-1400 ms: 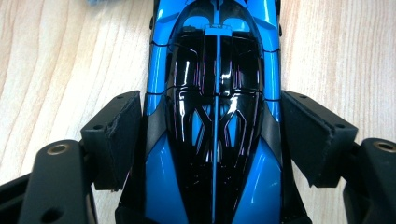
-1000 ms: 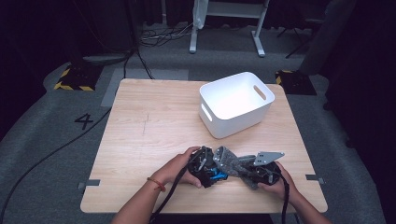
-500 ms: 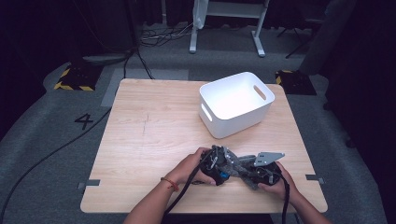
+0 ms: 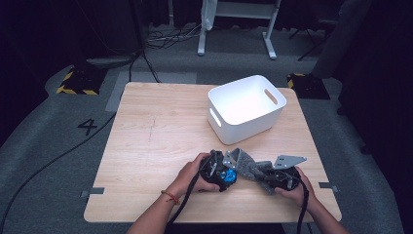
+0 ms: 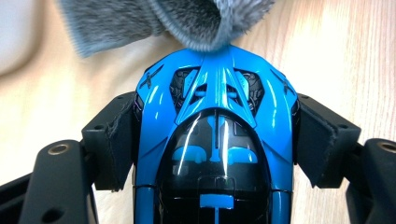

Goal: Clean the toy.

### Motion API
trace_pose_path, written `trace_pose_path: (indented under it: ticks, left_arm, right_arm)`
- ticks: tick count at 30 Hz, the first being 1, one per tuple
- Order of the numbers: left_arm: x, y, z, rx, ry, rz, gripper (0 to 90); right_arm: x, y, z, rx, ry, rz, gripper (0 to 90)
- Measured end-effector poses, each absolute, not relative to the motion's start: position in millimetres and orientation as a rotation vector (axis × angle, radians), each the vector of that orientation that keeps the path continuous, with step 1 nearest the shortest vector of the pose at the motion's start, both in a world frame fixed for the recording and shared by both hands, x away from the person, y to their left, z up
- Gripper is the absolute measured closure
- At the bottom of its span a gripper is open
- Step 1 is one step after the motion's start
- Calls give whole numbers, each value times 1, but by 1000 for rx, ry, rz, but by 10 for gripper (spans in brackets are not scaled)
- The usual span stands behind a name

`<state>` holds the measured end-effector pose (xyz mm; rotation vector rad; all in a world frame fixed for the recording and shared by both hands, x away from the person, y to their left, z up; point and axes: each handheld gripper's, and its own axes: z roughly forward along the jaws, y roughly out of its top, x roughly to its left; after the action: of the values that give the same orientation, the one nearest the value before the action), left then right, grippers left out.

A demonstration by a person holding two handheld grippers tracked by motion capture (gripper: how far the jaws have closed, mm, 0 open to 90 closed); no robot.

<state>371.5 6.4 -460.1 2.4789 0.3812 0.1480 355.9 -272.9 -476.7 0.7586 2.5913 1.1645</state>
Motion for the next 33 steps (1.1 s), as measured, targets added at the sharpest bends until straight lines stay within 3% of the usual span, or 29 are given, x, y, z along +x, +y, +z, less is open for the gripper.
trace_pose_path:
  ticks: [12, 24, 29, 33]
  left_arm:
    - [364, 24, -435, 2222, 357, 189, 244]
    - [366, 18, -416, 2157, 326, 177, 244]
    - [364, 22, -407, 2131, 321, 199, 244]
    - [363, 27, -406, 2136, 336, 204, 245]
  right_arm:
    - [351, -237, -463, 592, 2637, 1365, 734]
    - [336, -192, -479, 376, 2757, 1206, 738]
    - [336, -191, -483, 383, 2751, 1155, 740]
    - [344, -217, -467, 504, 2644, 1275, 739]
